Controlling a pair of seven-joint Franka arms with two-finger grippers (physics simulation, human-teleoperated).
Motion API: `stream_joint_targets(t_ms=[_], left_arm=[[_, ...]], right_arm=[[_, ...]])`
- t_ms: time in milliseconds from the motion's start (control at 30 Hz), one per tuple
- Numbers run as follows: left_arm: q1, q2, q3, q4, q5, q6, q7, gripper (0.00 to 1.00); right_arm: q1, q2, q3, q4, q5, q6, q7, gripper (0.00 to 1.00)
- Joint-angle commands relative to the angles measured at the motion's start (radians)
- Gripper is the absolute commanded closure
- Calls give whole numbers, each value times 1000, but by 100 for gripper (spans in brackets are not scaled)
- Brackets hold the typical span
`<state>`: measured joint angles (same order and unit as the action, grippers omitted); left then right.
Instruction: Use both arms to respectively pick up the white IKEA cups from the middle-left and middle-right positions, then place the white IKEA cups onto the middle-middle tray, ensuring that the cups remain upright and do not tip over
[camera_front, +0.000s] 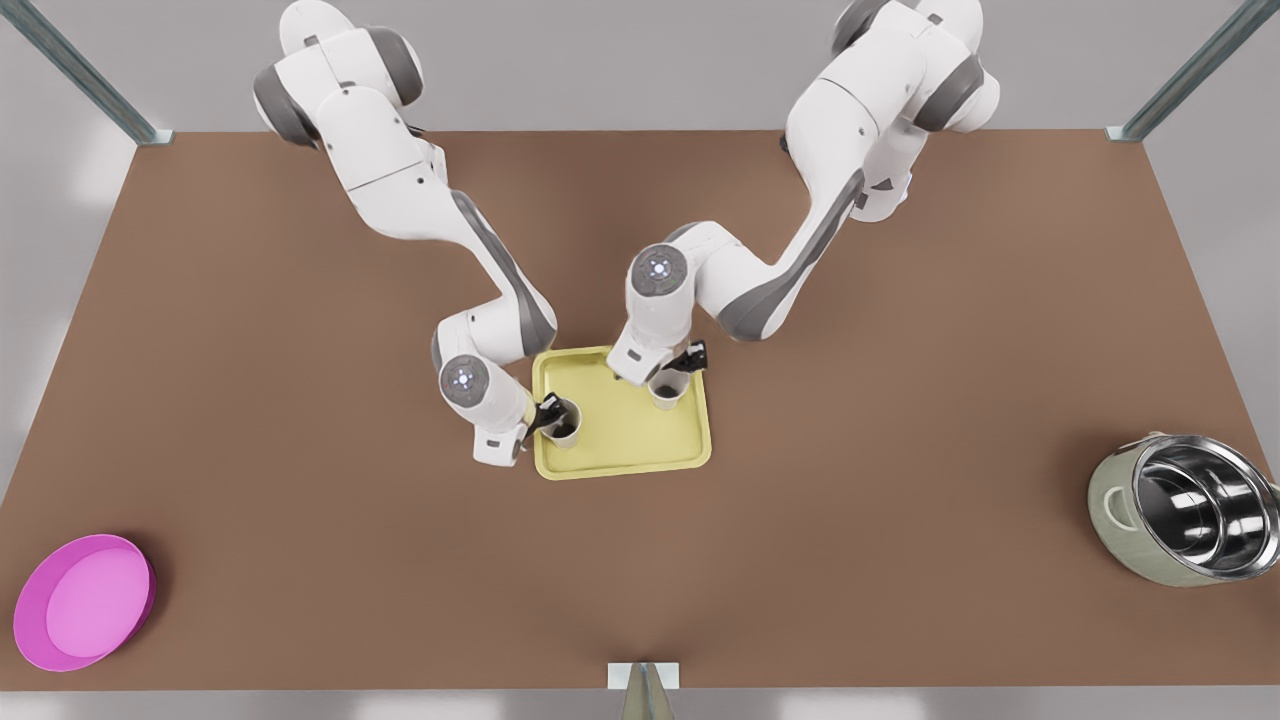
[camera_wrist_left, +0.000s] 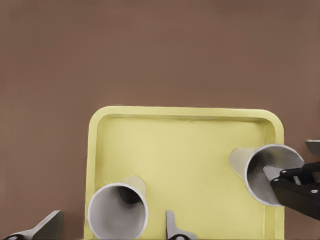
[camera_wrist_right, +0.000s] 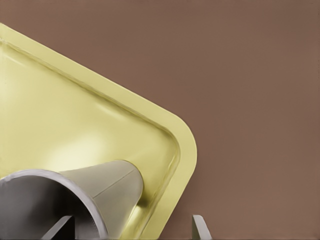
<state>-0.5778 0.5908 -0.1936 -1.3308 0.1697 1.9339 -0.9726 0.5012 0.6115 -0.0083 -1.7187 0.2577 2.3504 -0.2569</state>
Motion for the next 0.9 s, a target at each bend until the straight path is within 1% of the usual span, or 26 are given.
stream_joint_targets(t_ms=[0,33,67,133,167,200,233,267,300,333,367,433,500,567,600,700,733,767,800,833,867], left_arm=[[91,-5,2,154,-41,-459,-69,0],[197,-5,0,248,-53,-564,180,0],[326,-5,2,297,-49,-609,386,0],[489,-31,0,309,-41,-622,640,0],[539,-39,2,311,-41,-650,719,0],[558,-49,5,337,-39,-691,799,0],[569,-51,5,340,-36,-707,807,0],[566,-58,3,340,-36,-720,868,0],[556,-173,22,219,-36,-664,983,0],[530,-330,63,-37,-41,-521,1060,0],[504,-336,63,-65,-52,-472,961,0],[504,-328,65,-5,-88,-529,953,0],[506,-328,65,-2,-88,-543,954,0],[504,-328,65,-2,-88,-543,954,0],[504,-328,65,-4,-88,-543,954,0],[510,-309,63,-4,-88,-547,956,0],[512,-307,63,-4,-87,-547,957,0],[512,-307,63,-2,-87,-547,956,0],[512,-307,63,-4,-88,-547,956,0],[510,-307,62,-4,-90,-547,956,0],[506,-307,60,-4,-90,-547,954,0]], right_arm=[[-3,-24,-1,1,28,-40,-8,0],[-7,-48,-1,1,28,-65,-10,0],[-9,-79,-1,1,28,-95,-8,0],[-19,-156,-9,2,26,-177,-7,0],[-46,-193,-9,11,21,-224,-7,0],[-90,-199,-12,36,12,-292,-7,0],[-130,-208,-41,36,-3,-362,-4,0],[-150,-204,-130,34,-8,-413,5,0],[-156,-188,-214,25,-69,-418,5,0],[-158,-193,-277,24,-112,-433,45,0],[-158,-222,-300,33,-155,-482,111,0],[-159,-349,-323,44,-183,-546,96,0],[-158,-424,-320,111,-183,-654,68,0],[-159,-489,-328,120,-186,-691,61,0],[-165,-469,-335,143,-183,-689,61,0],[-193,-473,-340,149,-184,-691,64,0],[-208,-486,-355,185,-198,-736,62,0],[-289,-484,-317,249,-235,-809,57,0],[-457,-489,-139,278,-238,-816,61,0],[-454,-486,-110,275,-267,-826,70,0],[-444,-487,-110,275,-271,-827,65,0]])
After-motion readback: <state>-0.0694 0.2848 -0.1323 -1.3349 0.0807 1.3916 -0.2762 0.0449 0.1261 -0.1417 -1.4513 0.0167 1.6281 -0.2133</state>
